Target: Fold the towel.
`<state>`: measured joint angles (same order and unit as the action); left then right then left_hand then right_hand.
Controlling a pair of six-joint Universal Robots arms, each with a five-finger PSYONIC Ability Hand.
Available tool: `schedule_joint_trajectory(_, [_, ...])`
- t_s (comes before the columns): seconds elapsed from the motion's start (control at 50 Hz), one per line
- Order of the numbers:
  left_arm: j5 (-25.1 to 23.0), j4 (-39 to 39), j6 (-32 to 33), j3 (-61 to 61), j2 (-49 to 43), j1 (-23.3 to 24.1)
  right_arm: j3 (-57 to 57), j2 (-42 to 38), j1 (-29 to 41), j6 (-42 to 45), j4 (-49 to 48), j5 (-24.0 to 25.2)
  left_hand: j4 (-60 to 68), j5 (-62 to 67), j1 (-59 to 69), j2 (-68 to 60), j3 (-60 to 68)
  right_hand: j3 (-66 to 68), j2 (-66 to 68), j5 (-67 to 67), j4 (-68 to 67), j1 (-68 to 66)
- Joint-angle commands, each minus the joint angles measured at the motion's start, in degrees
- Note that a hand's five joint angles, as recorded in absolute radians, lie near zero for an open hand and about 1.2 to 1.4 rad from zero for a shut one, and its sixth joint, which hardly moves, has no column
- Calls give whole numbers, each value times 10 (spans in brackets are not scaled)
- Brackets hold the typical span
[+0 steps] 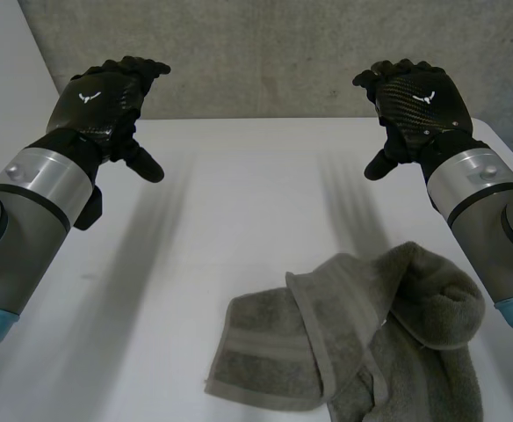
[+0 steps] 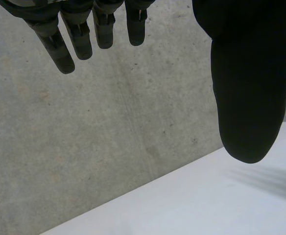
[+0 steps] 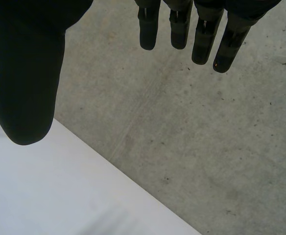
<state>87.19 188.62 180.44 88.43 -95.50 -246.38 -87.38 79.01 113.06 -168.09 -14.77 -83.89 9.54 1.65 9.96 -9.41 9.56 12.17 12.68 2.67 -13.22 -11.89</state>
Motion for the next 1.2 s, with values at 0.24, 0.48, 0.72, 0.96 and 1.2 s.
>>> schedule_joint_trajectory(0.24, [-33,-4,4,17,-25,51,19,-3,-5,21,18,3,19,-3,14,-20,18,-22,-27,-27,32,19])
schedule_joint_trajectory(0.48, [-123,2,95,61,-122,167,3,-1,-65,92,54,-5,40,19,36,-42,40,-22,-27,-27,32,19])
schedule_joint_trajectory(0.72, [-117,70,125,12,-246,258,-117,21,-148,94,98,3,82,61,78,-84,82,-22,-27,-27,32,19])
schedule_joint_trajectory(0.96, [-113,70,141,-62,-346,276,-190,30,-214,96,206,77,235,214,231,-236,235,-22,-27,-27,32,19])
schedule_joint_trajectory(1.2, [-43,74,177,-97,-355,274,-208,33,-228,137,221,87,681,659,676,-682,680,393,388,388,-383,-396])
